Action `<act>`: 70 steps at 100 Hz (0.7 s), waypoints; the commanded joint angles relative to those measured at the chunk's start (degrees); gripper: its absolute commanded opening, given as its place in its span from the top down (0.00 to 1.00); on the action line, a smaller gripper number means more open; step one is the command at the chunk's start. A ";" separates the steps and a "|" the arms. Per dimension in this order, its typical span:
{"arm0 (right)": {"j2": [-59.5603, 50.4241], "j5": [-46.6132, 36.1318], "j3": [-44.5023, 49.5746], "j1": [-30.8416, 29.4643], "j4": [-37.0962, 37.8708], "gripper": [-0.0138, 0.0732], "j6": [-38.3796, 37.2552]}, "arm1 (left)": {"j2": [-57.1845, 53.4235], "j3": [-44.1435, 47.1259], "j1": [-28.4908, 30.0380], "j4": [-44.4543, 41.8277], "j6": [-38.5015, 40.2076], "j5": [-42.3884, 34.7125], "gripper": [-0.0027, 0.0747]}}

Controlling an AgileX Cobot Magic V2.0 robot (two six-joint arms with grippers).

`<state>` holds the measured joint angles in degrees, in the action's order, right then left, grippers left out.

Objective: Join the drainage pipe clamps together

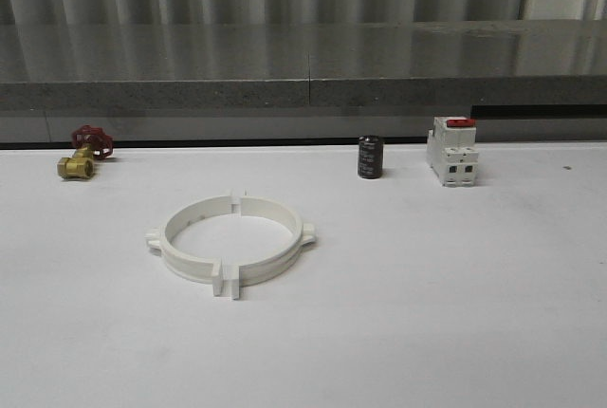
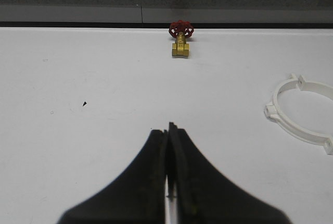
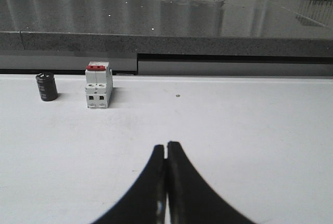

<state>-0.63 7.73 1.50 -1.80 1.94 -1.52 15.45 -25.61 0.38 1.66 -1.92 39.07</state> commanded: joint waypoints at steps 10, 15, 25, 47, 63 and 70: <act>-1.08 -4.26 -0.88 -0.35 -0.11 0.92 0.40 | 0.37 -1.47 -0.07 0.43 0.10 -4.18 0.99; -1.08 -4.26 -0.88 -0.35 -0.11 0.92 0.40 | 0.37 -1.47 -0.07 0.43 0.10 -4.18 0.99; -1.08 -4.26 -0.88 -0.35 -0.11 0.92 0.40 | 0.37 -1.47 -0.07 0.43 0.10 -4.18 0.99; -1.08 -4.26 -0.88 -0.35 -0.11 0.92 0.40 | -0.97 0.01 -0.07 -0.09 0.10 -5.07 0.99; -1.08 -4.26 -0.88 -0.35 -0.11 0.92 0.40 | -4.08 7.41 -2.26 -1.66 0.10 -18.48 0.99; -1.08 -4.26 -0.88 -0.35 -0.11 0.92 0.40 | -5.63 11.19 -3.82 -3.32 0.10 -24.69 0.99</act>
<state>-0.63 7.95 1.50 -1.80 1.94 -1.39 10.62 -16.52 -1.66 -0.44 -1.92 25.92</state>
